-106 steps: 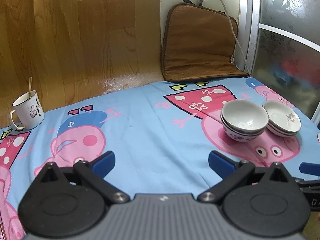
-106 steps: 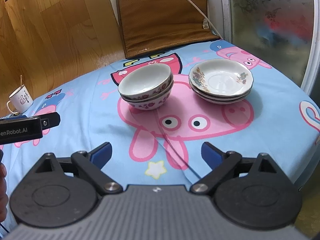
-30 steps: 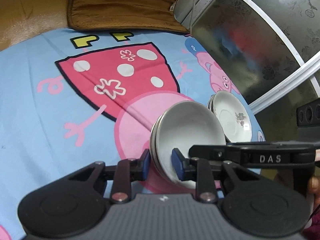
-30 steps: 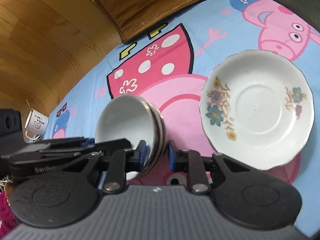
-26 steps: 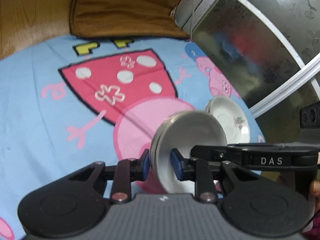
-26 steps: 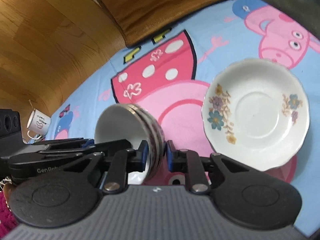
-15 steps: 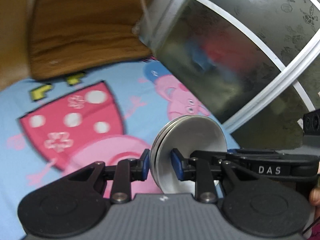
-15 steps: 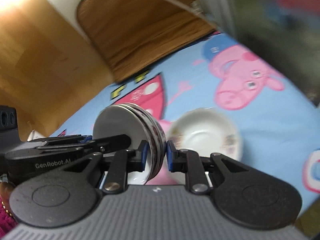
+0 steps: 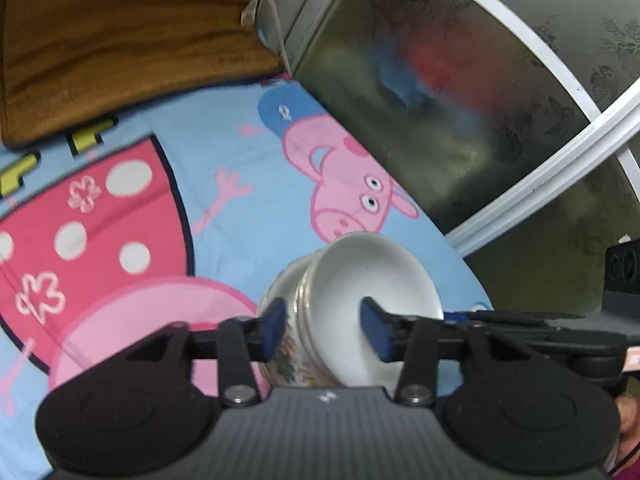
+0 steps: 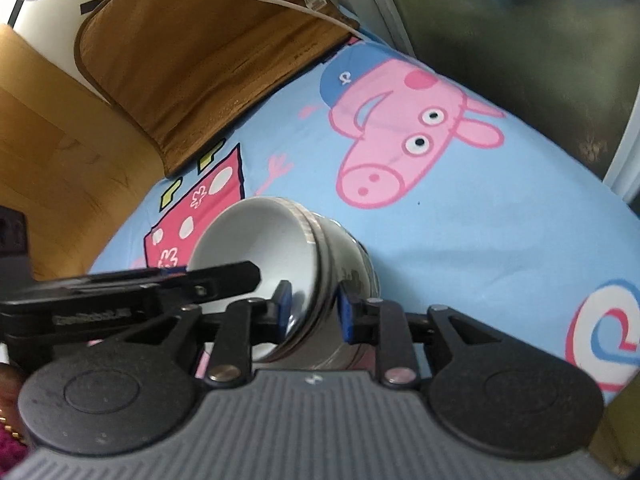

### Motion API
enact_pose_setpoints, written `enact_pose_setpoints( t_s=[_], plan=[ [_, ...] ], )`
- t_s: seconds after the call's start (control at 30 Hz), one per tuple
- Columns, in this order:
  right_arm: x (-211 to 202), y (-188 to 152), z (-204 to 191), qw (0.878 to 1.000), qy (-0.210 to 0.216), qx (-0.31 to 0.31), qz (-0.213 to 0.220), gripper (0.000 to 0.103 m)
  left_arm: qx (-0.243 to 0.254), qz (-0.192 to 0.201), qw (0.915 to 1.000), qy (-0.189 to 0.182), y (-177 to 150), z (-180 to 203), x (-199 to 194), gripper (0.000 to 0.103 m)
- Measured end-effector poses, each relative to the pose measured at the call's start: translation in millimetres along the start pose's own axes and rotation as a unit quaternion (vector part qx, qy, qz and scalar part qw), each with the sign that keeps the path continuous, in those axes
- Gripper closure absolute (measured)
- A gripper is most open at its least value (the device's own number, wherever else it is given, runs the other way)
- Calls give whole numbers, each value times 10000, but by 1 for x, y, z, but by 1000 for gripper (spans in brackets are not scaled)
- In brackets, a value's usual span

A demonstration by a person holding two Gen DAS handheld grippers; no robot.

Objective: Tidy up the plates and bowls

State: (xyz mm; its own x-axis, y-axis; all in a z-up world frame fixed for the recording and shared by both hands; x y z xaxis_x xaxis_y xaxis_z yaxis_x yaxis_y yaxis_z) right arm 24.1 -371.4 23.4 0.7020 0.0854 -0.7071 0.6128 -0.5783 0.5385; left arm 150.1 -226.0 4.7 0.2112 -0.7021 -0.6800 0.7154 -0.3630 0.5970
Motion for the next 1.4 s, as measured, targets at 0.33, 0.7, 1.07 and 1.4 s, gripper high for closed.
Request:
enact_pose_setpoints(
  t_s=[0.33,0.7,1.07,1.4],
  plan=[
    [-22,-2,1,9990,42,-4,437,64,-74,335,9994,29,-10,-8,-29,48],
    [-87,-104,-19,9612,-683,-706,2579,45,921,1489,9801,939,-73,-3,-80,37],
    [-90,-173,-38,9123,-1670,-230,3732,0,1184,1998,9575,1710,-122,-27,-99,0],
    [-103,-198,-65,8920,-1707,-432,4164,0,1117,1921,9571,1862,-138,-39,-108,0]
  ],
)
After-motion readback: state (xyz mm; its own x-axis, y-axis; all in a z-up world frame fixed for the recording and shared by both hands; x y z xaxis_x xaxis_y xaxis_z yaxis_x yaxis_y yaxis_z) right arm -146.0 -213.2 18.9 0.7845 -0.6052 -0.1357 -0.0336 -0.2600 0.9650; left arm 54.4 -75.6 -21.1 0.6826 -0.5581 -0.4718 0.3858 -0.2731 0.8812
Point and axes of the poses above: each gripper's, at about its wrist camera, not at the fingertips, and x roughly the way its jaws point, z to its right, y to its top, the point moved 2 cm from there along x, roughly the way its jaws point, and after that the axes turned 10 degrees about z, right-handed, at the moved point
